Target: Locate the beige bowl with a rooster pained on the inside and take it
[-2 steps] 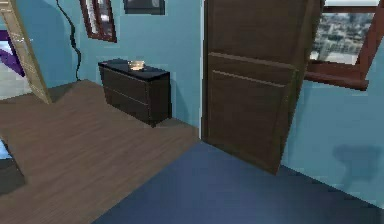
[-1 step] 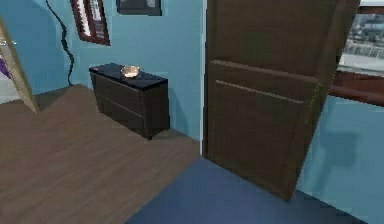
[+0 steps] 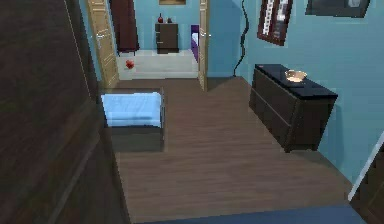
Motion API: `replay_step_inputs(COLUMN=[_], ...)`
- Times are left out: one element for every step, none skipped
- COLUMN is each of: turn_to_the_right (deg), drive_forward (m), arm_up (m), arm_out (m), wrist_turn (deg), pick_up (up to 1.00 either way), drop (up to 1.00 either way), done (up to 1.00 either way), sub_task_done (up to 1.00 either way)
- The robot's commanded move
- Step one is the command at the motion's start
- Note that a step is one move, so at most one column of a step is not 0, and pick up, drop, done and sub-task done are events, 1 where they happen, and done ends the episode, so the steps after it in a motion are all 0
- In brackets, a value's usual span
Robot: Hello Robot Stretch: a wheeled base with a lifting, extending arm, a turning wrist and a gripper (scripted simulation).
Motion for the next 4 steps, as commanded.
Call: replay_step_inputs(turn_to_the_right=[0.0,15.0,0.0,0.0], drive_forward=[0.20,0.00,1.00,0.50], arm_up=[0.00,0.00,0.00,0.00], arm_out=[0.00,0.00,0.00,0.00], wrist_turn=[0.0,0.0,0.0,0.0], pick_up=[0.00,0.00,0.00,0.00], drop=[0.00,0.00,0.00,0.00], done=[0.00,0.00,0.00,0.00], sub_task_done=[0.00,0.00,0.00,0.00])
